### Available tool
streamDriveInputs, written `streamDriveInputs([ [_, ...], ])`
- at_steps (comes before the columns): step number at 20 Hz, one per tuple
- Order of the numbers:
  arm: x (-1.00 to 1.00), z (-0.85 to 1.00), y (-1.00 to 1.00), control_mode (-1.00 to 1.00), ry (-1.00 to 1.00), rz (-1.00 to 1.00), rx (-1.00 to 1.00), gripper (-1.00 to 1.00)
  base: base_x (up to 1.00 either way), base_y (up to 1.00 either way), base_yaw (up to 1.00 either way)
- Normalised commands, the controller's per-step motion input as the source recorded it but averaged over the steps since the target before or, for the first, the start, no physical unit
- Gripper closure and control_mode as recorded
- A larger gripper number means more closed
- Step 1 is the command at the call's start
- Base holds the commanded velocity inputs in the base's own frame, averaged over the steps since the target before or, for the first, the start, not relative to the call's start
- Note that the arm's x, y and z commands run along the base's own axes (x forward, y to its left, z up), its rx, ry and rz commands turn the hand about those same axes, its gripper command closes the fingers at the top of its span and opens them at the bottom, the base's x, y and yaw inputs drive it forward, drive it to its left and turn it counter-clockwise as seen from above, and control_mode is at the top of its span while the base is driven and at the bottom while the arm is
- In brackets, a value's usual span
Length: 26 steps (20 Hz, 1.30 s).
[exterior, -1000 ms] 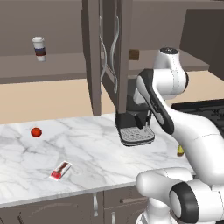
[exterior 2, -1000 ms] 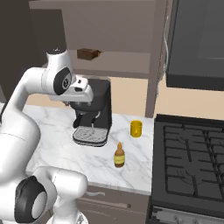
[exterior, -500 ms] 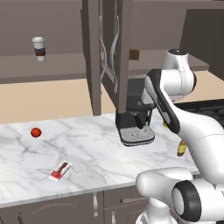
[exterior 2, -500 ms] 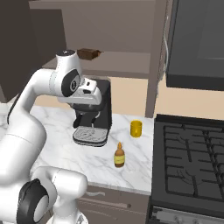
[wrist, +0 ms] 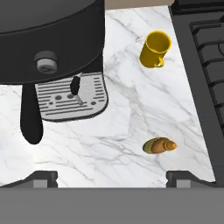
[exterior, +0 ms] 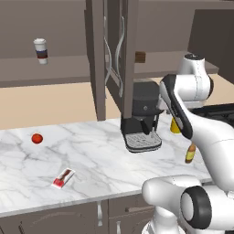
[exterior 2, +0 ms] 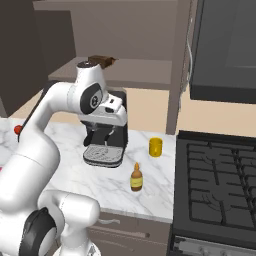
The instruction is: Pick the honey bottle and bar from the counter and place them in the cabinets closest to them.
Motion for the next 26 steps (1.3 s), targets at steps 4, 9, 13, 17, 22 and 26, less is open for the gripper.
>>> streamDriveInputs([
  [4, 0.0, -0.04, -0.24, -1.0, 0.01, -0.17, 0.0, -1.0, 0.0, 0.0, 0.0],
  [9, 0.0, 0.0, 0.0, -1.0, 0.0, -0.01, 0.0, -1.0, 0.0, 0.0, 0.0],
  [13, -0.03, -0.14, -0.05, -1.0, 0.0, 0.0, -0.01, -1.0, 0.0, 0.0, 0.0],
  [17, -0.03, -0.26, -0.05, -1.0, 0.0, 0.0, -0.05, -1.0, 0.0, 0.0, 0.0],
  [22, -0.05, -0.32, -0.08, -1.0, 0.0, 0.0, -0.06, -1.0, 0.0, 0.0, 0.0],
  [26, -0.07, -0.37, -0.13, -1.0, 0.0, 0.0, -0.07, -1.0, 0.0, 0.0, 0.0],
])
